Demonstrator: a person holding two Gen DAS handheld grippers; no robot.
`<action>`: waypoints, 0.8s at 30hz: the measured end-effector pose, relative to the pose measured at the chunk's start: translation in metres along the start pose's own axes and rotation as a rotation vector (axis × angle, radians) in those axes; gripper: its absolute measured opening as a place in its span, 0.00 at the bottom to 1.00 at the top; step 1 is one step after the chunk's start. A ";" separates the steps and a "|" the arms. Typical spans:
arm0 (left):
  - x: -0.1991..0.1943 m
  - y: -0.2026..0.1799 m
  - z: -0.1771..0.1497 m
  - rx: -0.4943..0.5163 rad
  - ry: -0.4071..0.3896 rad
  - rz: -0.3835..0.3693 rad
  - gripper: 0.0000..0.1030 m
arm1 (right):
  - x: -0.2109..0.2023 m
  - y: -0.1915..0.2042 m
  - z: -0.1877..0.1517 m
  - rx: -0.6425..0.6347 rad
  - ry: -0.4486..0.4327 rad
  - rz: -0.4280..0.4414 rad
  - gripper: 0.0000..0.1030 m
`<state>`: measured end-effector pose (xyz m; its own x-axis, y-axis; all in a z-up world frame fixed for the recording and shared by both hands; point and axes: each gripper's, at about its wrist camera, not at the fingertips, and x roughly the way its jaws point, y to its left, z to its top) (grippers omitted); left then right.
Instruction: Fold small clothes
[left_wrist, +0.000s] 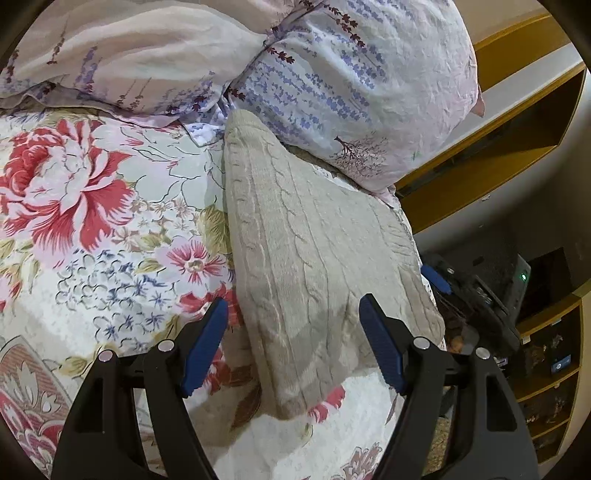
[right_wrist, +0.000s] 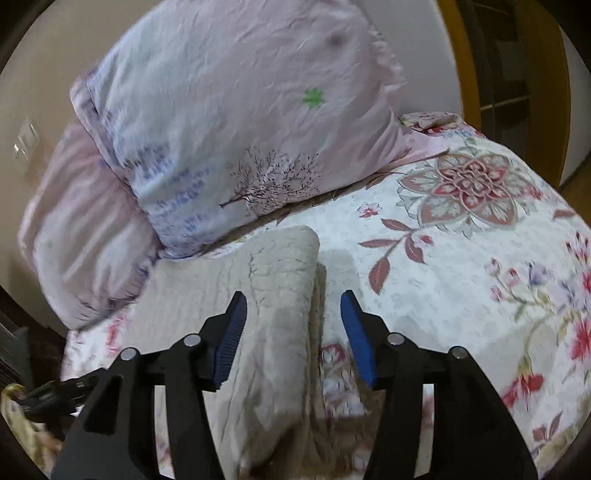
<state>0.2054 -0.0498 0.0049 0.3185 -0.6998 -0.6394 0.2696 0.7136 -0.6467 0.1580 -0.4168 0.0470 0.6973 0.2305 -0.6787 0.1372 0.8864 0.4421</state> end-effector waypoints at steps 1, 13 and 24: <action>-0.001 0.001 -0.002 0.002 -0.004 0.004 0.72 | -0.007 -0.004 -0.004 0.014 0.005 0.022 0.51; -0.001 0.002 -0.029 0.000 0.028 0.000 0.71 | -0.041 -0.008 -0.050 0.019 0.047 0.142 0.51; 0.011 0.001 -0.040 -0.008 0.074 0.021 0.62 | -0.026 0.004 -0.067 -0.033 0.097 0.136 0.37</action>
<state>0.1731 -0.0584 -0.0195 0.2561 -0.6855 -0.6816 0.2562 0.7280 -0.6359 0.0929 -0.3926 0.0266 0.6362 0.3854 -0.6684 0.0225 0.8567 0.5154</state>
